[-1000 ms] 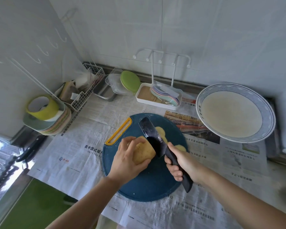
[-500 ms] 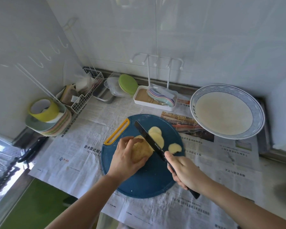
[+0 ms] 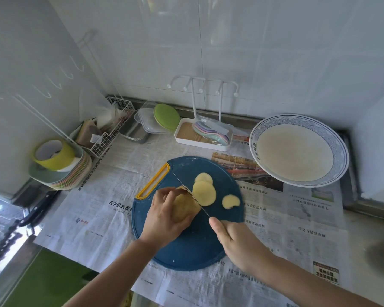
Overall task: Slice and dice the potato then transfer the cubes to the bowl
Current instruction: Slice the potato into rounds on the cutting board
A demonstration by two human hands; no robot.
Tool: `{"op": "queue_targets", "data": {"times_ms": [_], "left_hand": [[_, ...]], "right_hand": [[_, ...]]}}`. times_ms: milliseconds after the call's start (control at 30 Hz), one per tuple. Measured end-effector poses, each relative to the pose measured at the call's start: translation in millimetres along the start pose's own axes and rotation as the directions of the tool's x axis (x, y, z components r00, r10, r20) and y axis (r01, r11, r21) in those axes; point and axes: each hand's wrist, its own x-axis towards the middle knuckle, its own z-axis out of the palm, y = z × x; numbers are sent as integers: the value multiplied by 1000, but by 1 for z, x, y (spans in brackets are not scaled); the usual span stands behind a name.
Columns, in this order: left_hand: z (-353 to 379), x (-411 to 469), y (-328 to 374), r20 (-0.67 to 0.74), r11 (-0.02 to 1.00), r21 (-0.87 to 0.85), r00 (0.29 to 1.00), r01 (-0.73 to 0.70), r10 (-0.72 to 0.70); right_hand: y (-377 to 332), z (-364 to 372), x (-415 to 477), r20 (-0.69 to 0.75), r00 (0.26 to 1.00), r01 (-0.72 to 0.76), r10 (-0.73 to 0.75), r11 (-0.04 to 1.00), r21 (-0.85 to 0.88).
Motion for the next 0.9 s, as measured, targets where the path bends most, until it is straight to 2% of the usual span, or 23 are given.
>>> {"op": "queue_targets", "data": {"times_ms": [133, 267, 433, 900], "left_hand": [[1, 1, -2, 14, 1000, 9, 1000, 6, -7], [1, 2, -2, 13, 1000, 22, 1000, -6, 6], [1, 4, -2, 28, 1000, 17, 1000, -9, 9], [2, 8, -7, 40, 999, -38, 999, 34, -32]], "right_hand": [[-1, -4, 2, 30, 999, -36, 34, 995, 93], [-4, -19, 4, 152, 985, -117, 82, 964, 239], [-3, -19, 12, 196, 973, -164, 119, 958, 235], [3, 5, 37, 194, 959, -254, 206, 929, 268]]}}
